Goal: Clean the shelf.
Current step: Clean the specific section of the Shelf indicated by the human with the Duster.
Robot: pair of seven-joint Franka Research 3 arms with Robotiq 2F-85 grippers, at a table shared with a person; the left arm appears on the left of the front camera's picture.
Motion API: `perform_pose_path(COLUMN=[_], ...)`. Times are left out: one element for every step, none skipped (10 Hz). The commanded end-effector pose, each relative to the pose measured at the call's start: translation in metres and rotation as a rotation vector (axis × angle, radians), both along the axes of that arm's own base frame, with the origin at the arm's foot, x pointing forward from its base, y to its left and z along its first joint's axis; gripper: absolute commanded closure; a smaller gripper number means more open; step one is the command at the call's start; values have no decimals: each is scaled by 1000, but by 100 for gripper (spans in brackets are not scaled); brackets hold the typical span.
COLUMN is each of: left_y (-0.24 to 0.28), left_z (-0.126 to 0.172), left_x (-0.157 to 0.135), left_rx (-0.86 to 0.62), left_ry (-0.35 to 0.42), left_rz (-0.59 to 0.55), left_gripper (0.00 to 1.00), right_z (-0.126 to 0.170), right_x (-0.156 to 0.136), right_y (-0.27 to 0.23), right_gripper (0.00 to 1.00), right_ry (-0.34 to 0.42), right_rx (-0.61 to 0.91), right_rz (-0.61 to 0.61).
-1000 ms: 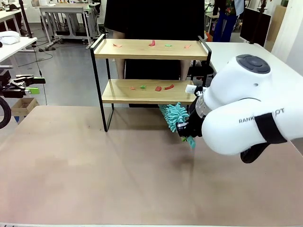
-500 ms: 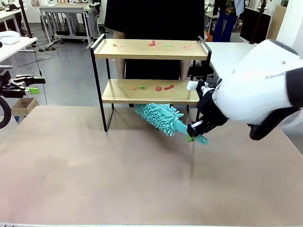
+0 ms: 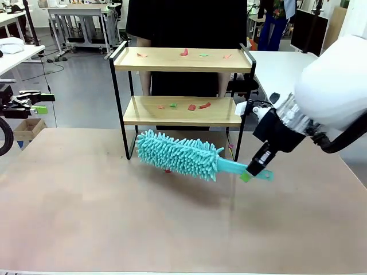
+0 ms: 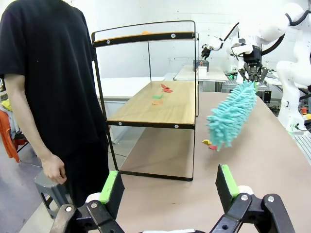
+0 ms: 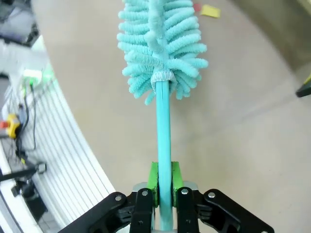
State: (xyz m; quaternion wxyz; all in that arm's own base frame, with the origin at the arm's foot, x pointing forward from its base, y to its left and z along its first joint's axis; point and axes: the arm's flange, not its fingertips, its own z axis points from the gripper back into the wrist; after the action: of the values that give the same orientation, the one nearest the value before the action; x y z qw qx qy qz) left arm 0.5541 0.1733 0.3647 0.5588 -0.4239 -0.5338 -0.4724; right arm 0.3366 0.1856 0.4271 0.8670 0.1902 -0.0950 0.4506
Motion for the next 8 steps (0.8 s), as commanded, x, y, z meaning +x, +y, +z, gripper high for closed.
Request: perform_pose_path(left_y=[-1, -1, -1, -1, -1, -1, -1, -1], left_z=[2, 2, 2, 2, 2, 2, 2, 2], left_x=[-1, -1, -1, -1, -1, -1, -1, -1], left_rx=[2, 2, 2, 2, 2, 2, 2, 2], left_ry=[-3, -3, -3, -3, -3, -3, -3, -3], left_rz=[1, 1, 1, 1, 1, 1, 1, 1], left_gripper=[0, 0, 0, 0, 0, 0, 0, 0], right_z=[5, 16, 26, 37, 51, 64, 76, 82], right_x=[-32, -44, -55, -68, -85, -97, -111, -123], right_y=[-36, -49, -62, -75, -93, -108, -122, -129], right_gripper=[87, 87, 87, 87, 87, 87, 87, 87], right_ry=[17, 23, 29, 33, 39, 41, 36, 38], right_rx=[3, -28, -69, -96, -168, -205, -229, -276], right_rz=[124, 156, 159, 162, 148, 136, 133, 139])
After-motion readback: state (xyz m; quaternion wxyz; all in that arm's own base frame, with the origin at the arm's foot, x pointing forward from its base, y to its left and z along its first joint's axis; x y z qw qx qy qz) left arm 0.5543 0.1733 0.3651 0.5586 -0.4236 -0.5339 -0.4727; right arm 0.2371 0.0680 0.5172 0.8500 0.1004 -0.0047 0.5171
